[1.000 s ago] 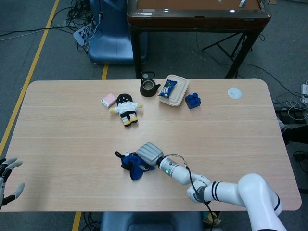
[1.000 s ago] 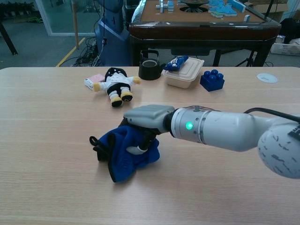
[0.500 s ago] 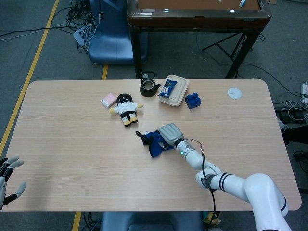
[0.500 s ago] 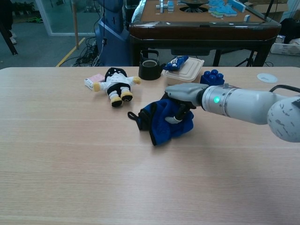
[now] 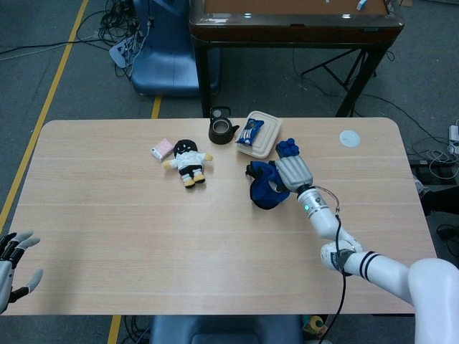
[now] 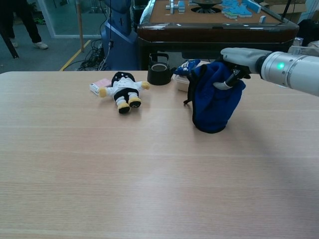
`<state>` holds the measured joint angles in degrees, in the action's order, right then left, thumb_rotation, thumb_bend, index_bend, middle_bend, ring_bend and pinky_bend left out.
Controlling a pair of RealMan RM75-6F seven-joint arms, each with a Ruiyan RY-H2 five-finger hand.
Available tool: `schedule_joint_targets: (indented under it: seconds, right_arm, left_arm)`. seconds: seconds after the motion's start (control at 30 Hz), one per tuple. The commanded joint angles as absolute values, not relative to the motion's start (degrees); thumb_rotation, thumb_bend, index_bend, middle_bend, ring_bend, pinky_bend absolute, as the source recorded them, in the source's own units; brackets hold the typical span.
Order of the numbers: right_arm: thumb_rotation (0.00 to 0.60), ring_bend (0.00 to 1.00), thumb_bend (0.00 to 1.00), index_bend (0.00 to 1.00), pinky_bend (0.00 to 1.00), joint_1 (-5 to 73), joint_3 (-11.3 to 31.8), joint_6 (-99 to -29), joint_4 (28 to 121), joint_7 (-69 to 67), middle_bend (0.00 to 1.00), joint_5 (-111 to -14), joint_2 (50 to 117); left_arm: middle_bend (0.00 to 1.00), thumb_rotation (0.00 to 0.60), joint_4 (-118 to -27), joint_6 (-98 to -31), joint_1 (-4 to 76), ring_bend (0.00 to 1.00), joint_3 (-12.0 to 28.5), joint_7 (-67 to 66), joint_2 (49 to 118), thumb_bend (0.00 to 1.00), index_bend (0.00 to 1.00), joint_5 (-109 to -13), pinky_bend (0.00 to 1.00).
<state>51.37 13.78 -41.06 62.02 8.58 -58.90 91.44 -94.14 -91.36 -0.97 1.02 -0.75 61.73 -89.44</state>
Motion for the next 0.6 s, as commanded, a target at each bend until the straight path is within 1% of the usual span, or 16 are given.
schedule_joint_targets:
  seconds: [0.03, 0.07, 0.13, 0.17, 0.2, 0.27, 0.3, 0.37, 0.47, 0.6]
  right_arm:
    - [0.600, 0.55, 0.79, 0.65, 0.75, 50.8, 13.6, -39.9, 62.4, 10.8, 0.61, -56.1, 90.1]
    - [0.600, 0.50, 0.77, 0.58, 0.69, 50.8, 13.4, -39.2, 62.6, 11.4, 0.56, -55.2, 89.8]
    - [0.600, 0.38, 0.68, 0.43, 0.55, 50.8, 12.9, -37.7, 63.4, 12.4, 0.44, -53.5, 89.0]
    - [0.600, 0.31, 0.60, 0.32, 0.47, 50.7, 12.7, -37.4, 63.8, 12.6, 0.35, -53.0, 88.7]
    - [0.600, 0.23, 0.49, 0.21, 0.39, 50.6, 12.6, -37.5, 64.2, 12.8, 0.26, -52.6, 88.4]
    - [0.600, 0.11, 0.28, 0.05, 0.26, 50.1, 12.4, -38.1, 65.3, 13.0, 0.12, -52.3, 87.7]
    - [0.600, 0.07, 0.20, 0.01, 0.22, 49.9, 12.3, -38.6, 65.9, 13.0, 0.07, -52.3, 87.3]
    - [0.600, 0.01, 0.06, 0.00, 0.14, 49.1, 12.4, -40.2, 67.7, 12.8, 0.01, -52.8, 86.1]
    - [0.600, 0.00, 0.00, 0.00, 0.12, 47.7, 12.7, -43.1, 71.0, 12.2, 0.00, -54.1, 83.7]
    - [0.600, 0.00, 0.00, 0.00, 0.11, 44.8, 12.2, -47.6, 77.5, 12.3, 0.01, -55.9, 78.5]
  left_arm:
    - [0.18, 0.600, -94.2, -91.3, -0.9, 0.11, 1.0, -0.8, 61.8, 0.27, 0.26, -89.5, 0.12]
    - [0.18, 0.600, -94.2, -91.2, -0.9, 0.11, 1.0, -0.9, 61.8, 0.27, 0.26, -89.5, 0.12]
    - [0.18, 0.600, -94.2, -91.2, -0.8, 0.11, 1.0, -1.0, 61.9, 0.27, 0.26, -89.5, 0.12]
    - [0.18, 0.600, -94.2, -91.2, -0.8, 0.11, 1.0, -1.0, 61.9, 0.27, 0.26, -89.5, 0.12]
    - [0.18, 0.600, -94.3, -91.2, -0.8, 0.11, 1.0, -1.0, 61.9, 0.27, 0.26, -89.5, 0.12]
    - [0.18, 0.600, -94.2, -91.1, -0.8, 0.11, 1.0, -1.0, 61.9, 0.27, 0.26, -89.4, 0.12]
    - [0.18, 0.600, -94.2, -91.1, -0.7, 0.11, 1.0, -1.0, 61.9, 0.27, 0.26, -89.4, 0.12]
    - [0.18, 0.600, -94.2, -90.9, -0.6, 0.11, 1.0, -1.0, 61.9, 0.27, 0.26, -89.3, 0.12]
    - [0.18, 0.600, -94.1, -90.7, -0.4, 0.11, 1.1, -1.0, 62.0, 0.27, 0.26, -89.2, 0.12]
    - [0.18, 0.600, -93.8, -90.4, -0.1, 0.11, 1.3, -0.8, 62.1, 0.27, 0.26, -89.1, 0.12]
